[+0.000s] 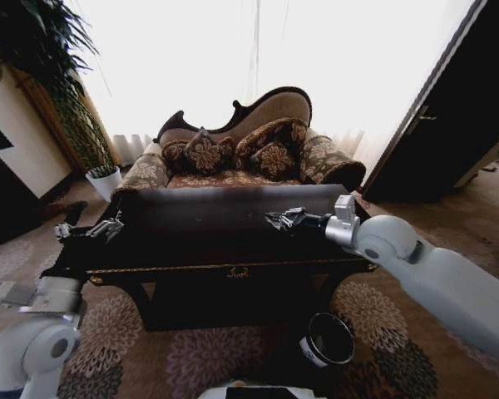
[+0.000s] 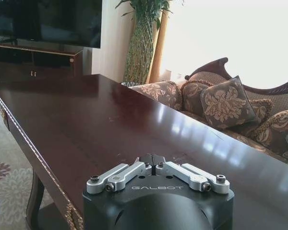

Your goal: Move to the front of the table and place the trash on the table into the trash bin.

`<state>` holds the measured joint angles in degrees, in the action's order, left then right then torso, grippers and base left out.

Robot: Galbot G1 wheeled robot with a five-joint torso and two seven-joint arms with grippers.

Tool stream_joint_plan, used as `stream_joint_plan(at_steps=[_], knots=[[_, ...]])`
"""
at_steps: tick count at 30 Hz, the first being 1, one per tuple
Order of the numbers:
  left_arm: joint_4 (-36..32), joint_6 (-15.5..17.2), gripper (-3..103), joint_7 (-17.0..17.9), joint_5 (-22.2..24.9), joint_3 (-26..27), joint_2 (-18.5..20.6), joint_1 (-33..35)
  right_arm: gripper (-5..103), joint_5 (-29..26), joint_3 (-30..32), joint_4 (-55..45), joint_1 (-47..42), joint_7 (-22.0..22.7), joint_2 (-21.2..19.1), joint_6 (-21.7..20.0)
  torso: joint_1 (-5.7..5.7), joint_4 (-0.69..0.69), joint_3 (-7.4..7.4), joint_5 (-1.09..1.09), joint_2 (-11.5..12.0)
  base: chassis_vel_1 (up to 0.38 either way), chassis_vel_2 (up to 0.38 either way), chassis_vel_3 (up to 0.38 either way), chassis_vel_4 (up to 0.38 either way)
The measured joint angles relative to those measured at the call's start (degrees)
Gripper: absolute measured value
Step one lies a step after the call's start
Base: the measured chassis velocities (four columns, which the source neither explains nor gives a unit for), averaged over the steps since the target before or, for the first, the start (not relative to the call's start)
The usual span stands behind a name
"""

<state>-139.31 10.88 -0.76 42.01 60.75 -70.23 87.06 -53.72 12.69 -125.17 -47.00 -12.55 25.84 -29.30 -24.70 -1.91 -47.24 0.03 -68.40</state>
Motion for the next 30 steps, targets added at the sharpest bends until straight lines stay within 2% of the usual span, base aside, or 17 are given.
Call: stream_joint_plan(at_steps=[2,3,7,8,9,11,14,15,17,18,20,22,23,24,26,27,30], knots=[[-0.73,-0.2,100,0.02,0.0,1.25,-1.34,0.52,0,-0.64,2.81,-1.49,-2.81,0.86,0.67,0.04,0.0,0.12,-0.01,-0.01,0.01,0.0,0.0,0.0,0.0],[-0.73,-0.2,100,0.02,0.0,1.25,-1.34,0.52,0,-0.64,2.81,-1.49,-2.81,0.86,0.67,0.04,0.0,0.12,-0.01,-0.01,0.01,0.0,0.0,0.0,0.0],[-0.26,-0.69,100,-0.26,-1.86,0.07,-2.63,-0.31,0,-0.68,24.0,-6.34,-20.87,1.15,2.7,2.08,-0.01,0.06,-0.01,-0.07,0.0,0.0,0.0,0.0,0.0],[0.06,-0.77,100,-0.28,-2.06,-0.46,-2.64,-0.58,0,0.05,29.68,-7.2,-26.62,0.73,4.05,3.12,0.0,0.04,-0.01,-0.02,0.0,0.0,0.0,0.0,0.0],[0.06,-0.77,100,-0.28,-2.06,-0.46,-2.64,-0.58,0,0.05,29.68,-7.2,-26.62,0.73,4.05,3.12,0.0,0.04,-0.01,-0.02,0.0,0.0,0.0,0.0,0.0],[0.56,-0.81,100,-0.29,-2.08,-1.42,-2.45,-1.21,0,2.01,37.19,-8.38,-34.73,-0.5,7.23,5.91,0.0,0.03,0.0,-0.02,0.0,0.0,0.0,0.0,0.0],[1.11,-0.82,100,-0.26,-2.02,-2.58,-1.55,-2.05,0,6.5,43.81,-9.75,-43.66,-2.39,14.82,10.85,0.0,0.04,0.0,-0.01,0.0,0.0,0.0,0.0,0.0],[1.11,-0.82,100,-0.26,-2.02,-2.58,-1.55,-2.05,0,6.5,43.81,-9.75,-43.66,-2.39,14.82,10.85,0.0,0.04,0.0,-0.01,0.0,0.0,0.0,0.0,0.0],[1.4,-0.82,100,-0.25,-1.88,-3.01,-1.06,-2.39,0,9.08,45.76,-10.0,-48.15,-3.16,19.91,14.89,0.0,0.04,0.0,-0.03,0.0,0.0,0.0,0.0,0.0],[1.46,-0.81,100,-0.24,-1.84,-3.1,-1.0,-2.44,0,9.59,46.01,-9.99,-49.06,-3.32,21.02,15.84,0.0,0.04,0.0,-0.05,0.0,0.0,0.0,0.0,0.0],[1.52,-0.81,100,-0.22,-1.76,-3.44,-0.94,-2.56,0,11.21,46.58,-9.13,-52.08,-5.04,25.38,21.63,0.0,0.04,0.0,-0.04,0.0,0.0,0.0,0.0,0.0],[1.52,-0.81,100,-0.22,-1.76,-3.48,-0.94,-2.57,0,11.29,46.59,-8.83,-52.49,-5.61,26.12,23.08,0.0,0.04,0.0,-0.04,0.0,0.0,0.0,0.0,0.0],[1.52,-0.8,100,-0.22,-1.74,-3.6,-0.91,-2.6,0,11.39,46.49,-7.81,-53.46,-7.96,28.24,27.65,0.01,0.04,0.0,-0.03,-0.01,0.0,0.0,0.0,0.0],[1.52,-0.8,100,-0.22,-1.74,-3.6,-0.91,-2.6,0,11.39,46.49,-7.81,-53.46,-7.96,28.24,27.65,0.01,0.04,0.0,-0.03,-0.01,0.0,0.0,0.0,0.0],[1.51,-0.8,100,-0.22,-1.64,-3.57,-0.63,-2.6,0,12.17,46.29,-6.44,-54.2,-10.99,31.15,32.8,0.0,0.05,-0.01,-0.03,0.0,0.0,0.0,0.0,0.0],[1.51,-0.8,100,-0.22,-1.64,-3.57,-0.63,-2.6,0,12.17,46.29,-6.44,-54.2,-10.99,31.15,32.8,0.0,0.05,-0.01,-0.03,0.0,0.0,0.0,0.0,0.0],[1.33,-0.79,100,-0.22,-1.02,-2.83,-0.36,-2.4,0,13.21,46.13,-3.76,-54.37,-15.0,34.56,37.61,0.0,0.06,-0.01,-0.05,0.0,0.0,0.0,0.0,0.0]])
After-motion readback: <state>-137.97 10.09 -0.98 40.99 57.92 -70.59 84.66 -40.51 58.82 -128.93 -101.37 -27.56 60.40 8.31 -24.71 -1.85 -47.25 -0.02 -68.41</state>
